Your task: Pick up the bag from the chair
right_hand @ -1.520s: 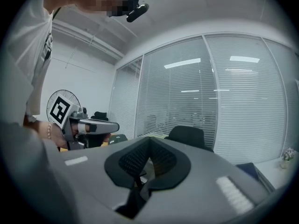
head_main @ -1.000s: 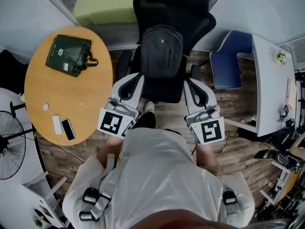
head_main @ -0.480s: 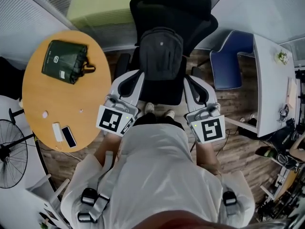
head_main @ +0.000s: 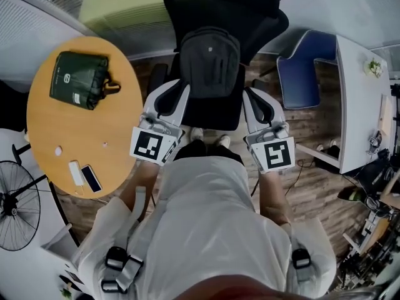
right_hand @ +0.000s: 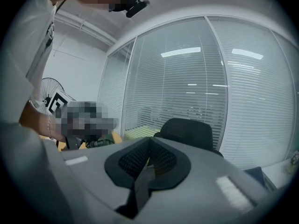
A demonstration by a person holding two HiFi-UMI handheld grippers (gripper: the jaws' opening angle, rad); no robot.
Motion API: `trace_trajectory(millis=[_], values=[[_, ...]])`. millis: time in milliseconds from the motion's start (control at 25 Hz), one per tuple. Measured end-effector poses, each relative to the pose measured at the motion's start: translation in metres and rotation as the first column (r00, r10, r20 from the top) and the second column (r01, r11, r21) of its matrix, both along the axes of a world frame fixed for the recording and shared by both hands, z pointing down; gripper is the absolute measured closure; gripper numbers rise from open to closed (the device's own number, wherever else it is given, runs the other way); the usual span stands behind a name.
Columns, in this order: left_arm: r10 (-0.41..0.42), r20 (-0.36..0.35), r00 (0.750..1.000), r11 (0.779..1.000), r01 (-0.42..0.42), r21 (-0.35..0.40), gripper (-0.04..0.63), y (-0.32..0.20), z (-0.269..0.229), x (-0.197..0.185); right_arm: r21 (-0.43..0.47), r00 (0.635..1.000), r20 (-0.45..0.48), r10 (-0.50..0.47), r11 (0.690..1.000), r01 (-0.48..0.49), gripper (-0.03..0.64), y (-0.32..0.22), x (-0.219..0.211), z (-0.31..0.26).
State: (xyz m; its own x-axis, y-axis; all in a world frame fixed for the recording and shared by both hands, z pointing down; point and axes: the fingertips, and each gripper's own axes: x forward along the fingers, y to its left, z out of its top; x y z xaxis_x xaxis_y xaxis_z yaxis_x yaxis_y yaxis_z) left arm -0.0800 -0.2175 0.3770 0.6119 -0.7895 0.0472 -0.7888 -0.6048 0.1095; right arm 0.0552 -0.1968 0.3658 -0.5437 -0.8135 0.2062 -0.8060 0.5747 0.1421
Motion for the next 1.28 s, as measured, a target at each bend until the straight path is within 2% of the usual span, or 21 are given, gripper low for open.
trace_trajectory(millis=[120,280,640,920,1280], values=[[0.012,0.024,1.000,1.000,-0.011,-0.022,0.536,-0.010,0.021,0.003,-0.019,1.000,-0.006,0.013,1.000,-0.013,0.611,-0.011,0.009,0.019],[0.008,0.043,0.999,0.999,-0.006,-0.050,0.511,-0.026,0.052,0.001,-0.059,0.999,-0.020,0.027,0.998,-0.028,0.575,-0.028,0.020,0.049],[0.000,0.086,0.996,0.984,0.015,-0.179,0.505,-0.063,0.142,-0.008,-0.139,0.994,-0.095,0.045,0.989,-0.058,0.523,-0.061,0.032,0.124],[-0.016,0.084,0.996,0.978,0.033,-0.205,0.500,-0.090,0.193,-0.010,-0.193,0.992,-0.116,0.057,0.978,-0.079,0.512,-0.076,0.045,0.185],[-0.044,0.120,0.992,0.945,0.081,-0.318,0.477,-0.113,0.282,-0.020,-0.276,0.985,-0.153,0.085,0.953,-0.125,0.503,-0.096,0.054,0.272]])
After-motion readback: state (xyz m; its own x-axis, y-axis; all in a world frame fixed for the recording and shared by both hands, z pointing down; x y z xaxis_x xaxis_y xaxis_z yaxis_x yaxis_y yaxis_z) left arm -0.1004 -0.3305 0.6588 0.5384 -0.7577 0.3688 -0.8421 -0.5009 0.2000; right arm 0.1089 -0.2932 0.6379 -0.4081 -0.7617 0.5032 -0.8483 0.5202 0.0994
